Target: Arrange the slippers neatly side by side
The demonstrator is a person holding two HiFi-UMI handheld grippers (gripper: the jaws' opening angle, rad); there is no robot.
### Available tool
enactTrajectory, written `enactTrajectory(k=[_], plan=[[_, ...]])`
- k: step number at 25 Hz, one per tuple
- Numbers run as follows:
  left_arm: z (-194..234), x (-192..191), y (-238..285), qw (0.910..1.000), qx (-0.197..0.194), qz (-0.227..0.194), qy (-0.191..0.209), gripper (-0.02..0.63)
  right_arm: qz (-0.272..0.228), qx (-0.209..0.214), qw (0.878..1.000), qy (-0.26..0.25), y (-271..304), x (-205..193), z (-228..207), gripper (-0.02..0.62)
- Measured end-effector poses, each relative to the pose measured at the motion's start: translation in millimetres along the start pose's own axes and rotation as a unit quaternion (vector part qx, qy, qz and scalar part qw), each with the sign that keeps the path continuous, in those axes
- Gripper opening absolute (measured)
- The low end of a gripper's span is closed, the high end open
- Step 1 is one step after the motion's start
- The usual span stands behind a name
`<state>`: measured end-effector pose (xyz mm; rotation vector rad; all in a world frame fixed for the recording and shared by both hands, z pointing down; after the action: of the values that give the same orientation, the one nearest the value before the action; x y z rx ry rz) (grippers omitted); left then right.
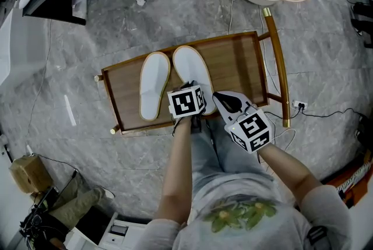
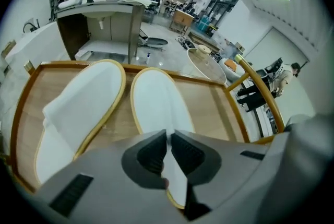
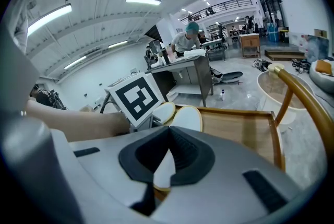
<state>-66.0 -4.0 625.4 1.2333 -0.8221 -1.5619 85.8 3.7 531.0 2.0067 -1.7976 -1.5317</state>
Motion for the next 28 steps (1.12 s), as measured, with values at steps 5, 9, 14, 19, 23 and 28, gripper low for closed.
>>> enactTrajectory(k=[5,9,14,19,23,28], plan=[[-3.5,1.8,3.4,0.9999,-0.011,-0.002,0.006,0.038,0.002,0.0,1.0,0.001,0.4,-2.2,1.8,0.006],[-4.9,1.5,5.2,0.9998,-0.019,-0.005,0.007,0.06,0.002,-0.001,1.0,0.001,-0.3,-3.1,0.3,0.006],[-9.4,3.2,2.9,0.9992,-0.025,-0.012,0.03,0.17,0.003,-0.004,1.0,0.0,-0.1,-3.2,0.5,0.006],[-11.0,10.4,-7.6,0.9971,-0.03,-0.041,0.056,0.241,-0.002,-0.005,1.0,-0.002,-1.3,3.6,5.2,0.006],[-9.7,10.8,-27.3,0.9958,-0.013,-0.061,0.067,0.25,-0.006,-0.006,1.0,-0.006,-6.7,9.9,11.1,0.006],[-5.1,3.5,-61.6,0.9925,0.012,-0.086,0.086,0.25,-0.01,-0.009,1.0,-0.01,-15.2,19.5,22.8,0.006]])
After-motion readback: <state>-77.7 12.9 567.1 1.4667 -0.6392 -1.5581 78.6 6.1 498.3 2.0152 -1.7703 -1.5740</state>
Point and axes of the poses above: the fingertips, and each gripper's own axes: y forward along the fingers, z to its left, x out of its top, the point moved 8 cm from there along -y, backward along the fingers, and after that the axes turned 13 degrees about y, right-handed, at the moved point
